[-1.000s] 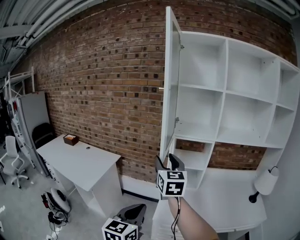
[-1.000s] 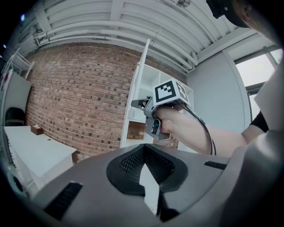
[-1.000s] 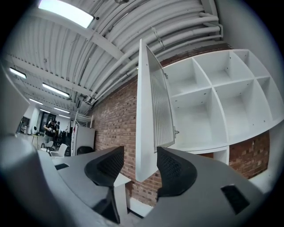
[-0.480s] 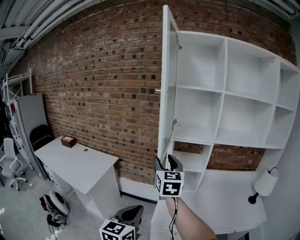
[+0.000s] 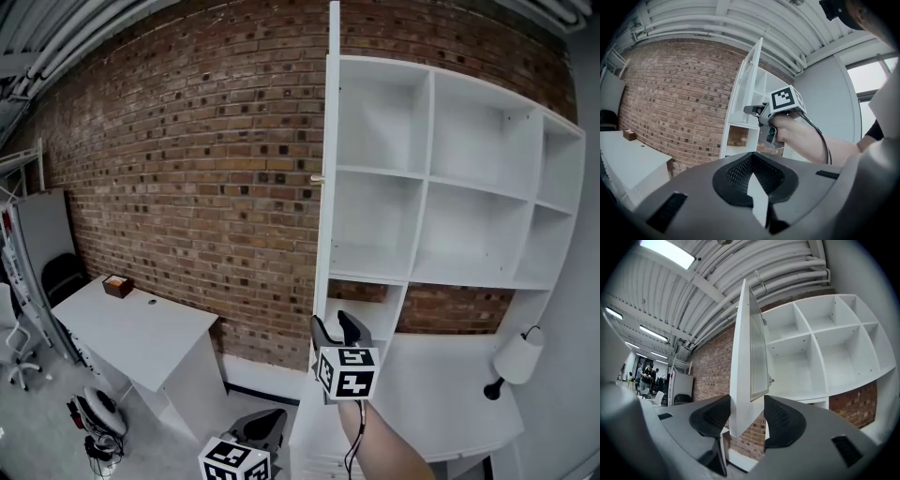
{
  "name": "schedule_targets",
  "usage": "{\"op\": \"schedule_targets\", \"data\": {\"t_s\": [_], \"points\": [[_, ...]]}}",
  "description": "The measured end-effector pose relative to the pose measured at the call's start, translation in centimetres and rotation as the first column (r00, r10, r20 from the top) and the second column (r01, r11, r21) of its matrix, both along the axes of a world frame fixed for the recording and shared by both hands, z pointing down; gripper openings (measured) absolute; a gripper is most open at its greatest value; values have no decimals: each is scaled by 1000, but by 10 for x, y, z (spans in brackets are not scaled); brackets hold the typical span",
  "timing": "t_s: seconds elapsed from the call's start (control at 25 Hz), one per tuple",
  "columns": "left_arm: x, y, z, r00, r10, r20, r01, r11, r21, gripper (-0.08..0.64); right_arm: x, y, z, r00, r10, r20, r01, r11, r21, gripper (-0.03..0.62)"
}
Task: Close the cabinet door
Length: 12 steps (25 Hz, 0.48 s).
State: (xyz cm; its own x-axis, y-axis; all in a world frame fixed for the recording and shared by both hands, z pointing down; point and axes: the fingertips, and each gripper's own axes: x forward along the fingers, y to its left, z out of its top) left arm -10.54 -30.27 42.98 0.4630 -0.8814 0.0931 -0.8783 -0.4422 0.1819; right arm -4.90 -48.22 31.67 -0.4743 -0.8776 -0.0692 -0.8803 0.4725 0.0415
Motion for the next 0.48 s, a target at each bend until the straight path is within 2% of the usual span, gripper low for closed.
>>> {"op": "schedule_targets", "data": {"t_s": [0.12, 0.28, 0.48], "points": [[21, -7, 2, 999, 41, -1, -41, 999, -1, 8, 26, -1, 0, 1000, 20, -8, -20, 1000, 4, 216], [44, -11, 1, 996, 93, -4, -93, 996, -6, 7, 62, -3, -3, 993, 111, -32, -110, 993, 33, 88], [59, -21, -1, 993, 122, -6, -122, 992, -14, 7, 98, -16, -7, 992, 129, -13, -129, 992, 13, 81]]}}
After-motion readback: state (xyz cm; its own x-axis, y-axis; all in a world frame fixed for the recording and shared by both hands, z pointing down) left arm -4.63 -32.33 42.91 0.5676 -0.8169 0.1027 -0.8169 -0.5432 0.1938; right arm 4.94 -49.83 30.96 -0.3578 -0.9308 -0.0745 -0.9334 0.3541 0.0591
